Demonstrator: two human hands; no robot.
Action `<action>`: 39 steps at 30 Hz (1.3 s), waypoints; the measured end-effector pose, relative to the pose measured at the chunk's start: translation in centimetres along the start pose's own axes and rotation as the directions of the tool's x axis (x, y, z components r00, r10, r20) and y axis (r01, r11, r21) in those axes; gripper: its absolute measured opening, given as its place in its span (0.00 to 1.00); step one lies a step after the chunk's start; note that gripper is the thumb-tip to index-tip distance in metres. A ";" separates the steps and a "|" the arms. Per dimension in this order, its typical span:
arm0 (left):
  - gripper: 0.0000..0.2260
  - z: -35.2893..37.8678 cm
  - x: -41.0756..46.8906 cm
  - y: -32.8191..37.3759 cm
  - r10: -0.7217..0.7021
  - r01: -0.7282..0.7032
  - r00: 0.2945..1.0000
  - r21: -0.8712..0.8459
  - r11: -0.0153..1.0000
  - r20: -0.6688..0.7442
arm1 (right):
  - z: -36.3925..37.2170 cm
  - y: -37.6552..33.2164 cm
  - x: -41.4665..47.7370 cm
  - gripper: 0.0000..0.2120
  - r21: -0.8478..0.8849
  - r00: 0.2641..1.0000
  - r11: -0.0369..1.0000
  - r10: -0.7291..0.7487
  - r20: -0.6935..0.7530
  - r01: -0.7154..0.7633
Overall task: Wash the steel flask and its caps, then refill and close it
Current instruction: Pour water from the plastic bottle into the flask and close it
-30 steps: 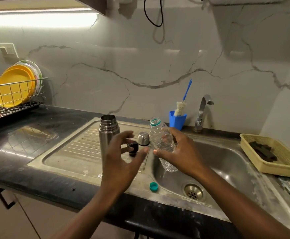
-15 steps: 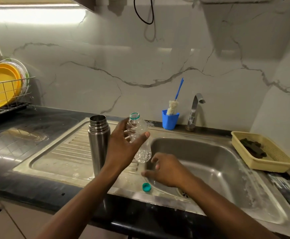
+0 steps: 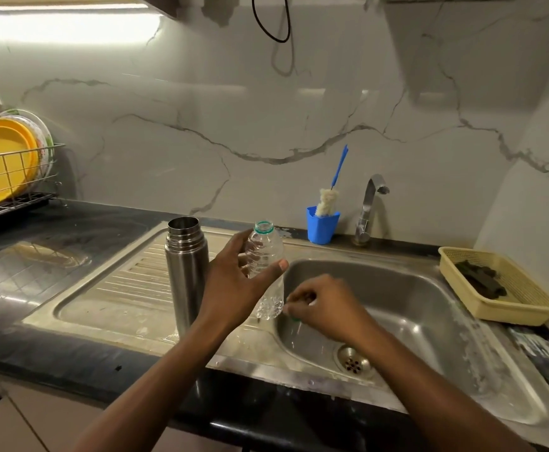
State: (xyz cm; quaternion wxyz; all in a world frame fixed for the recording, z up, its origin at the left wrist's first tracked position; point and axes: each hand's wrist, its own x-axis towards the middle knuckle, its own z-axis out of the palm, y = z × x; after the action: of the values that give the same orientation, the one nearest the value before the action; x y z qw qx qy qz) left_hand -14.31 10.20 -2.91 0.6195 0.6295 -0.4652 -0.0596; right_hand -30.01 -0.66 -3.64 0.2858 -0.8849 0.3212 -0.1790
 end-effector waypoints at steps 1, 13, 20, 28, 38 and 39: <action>0.28 0.0 -0.2 0.0 0.002 -0.002 1.000 -0.003 1.000 0.006 | -1.6 -0.3 0.2 0.06 0.072 1.000 0.997 -0.007 -0.029 0.009; 0.27 2.2 -1.2 0.9 0.031 -0.032 0.994 0.002 0.999 0.108 | -9.6 -4.6 1.3 0.10 0.277 0.921 0.885 -0.318 -0.226 0.374; 0.31 2.2 -1.0 0.9 0.039 -0.041 0.989 0.016 0.999 0.142 | -11.0 -4.0 1.2 0.11 0.188 0.914 0.897 -0.377 -0.148 0.401; 0.35 2.3 -1.0 1.0 0.051 -0.066 0.988 0.101 0.993 0.147 | -13.3 -5.2 1.7 0.17 -0.043 0.901 0.905 -0.414 0.133 0.423; 0.29 3.2 -1.6 0.8 0.089 -0.099 0.989 0.088 0.991 0.115 | -11.4 -5.7 2.2 0.23 -0.539 0.888 0.727 -0.451 0.094 0.426; 0.30 3.2 -1.6 0.7 0.090 -0.101 0.989 0.090 0.991 0.118 | -11.3 -5.6 2.2 0.23 -0.568 0.891 0.710 -0.443 0.099 0.416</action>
State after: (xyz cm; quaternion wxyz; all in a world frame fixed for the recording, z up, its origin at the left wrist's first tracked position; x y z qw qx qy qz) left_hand -17.70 9.07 -3.88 0.5633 0.6312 -0.5315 -0.0432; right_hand -31.42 -3.03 8.89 -0.0516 -0.9749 0.1519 -0.1546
